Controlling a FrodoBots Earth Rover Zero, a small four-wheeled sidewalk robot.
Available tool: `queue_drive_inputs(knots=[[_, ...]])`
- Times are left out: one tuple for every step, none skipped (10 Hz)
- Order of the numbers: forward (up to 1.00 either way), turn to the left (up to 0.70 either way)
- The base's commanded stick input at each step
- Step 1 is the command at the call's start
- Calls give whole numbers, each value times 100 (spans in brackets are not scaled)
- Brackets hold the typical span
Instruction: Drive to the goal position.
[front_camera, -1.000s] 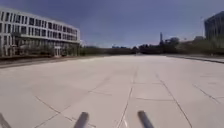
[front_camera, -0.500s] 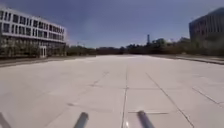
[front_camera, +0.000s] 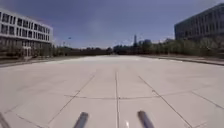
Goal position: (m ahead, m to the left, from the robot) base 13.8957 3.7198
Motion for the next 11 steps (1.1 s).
queue_drive_inputs(knots=[[85,0],[85,0],[85,0],[85,0],[85,0],[85,0],[85,0],[85,0],[85,0],[85,0],[85,0]])
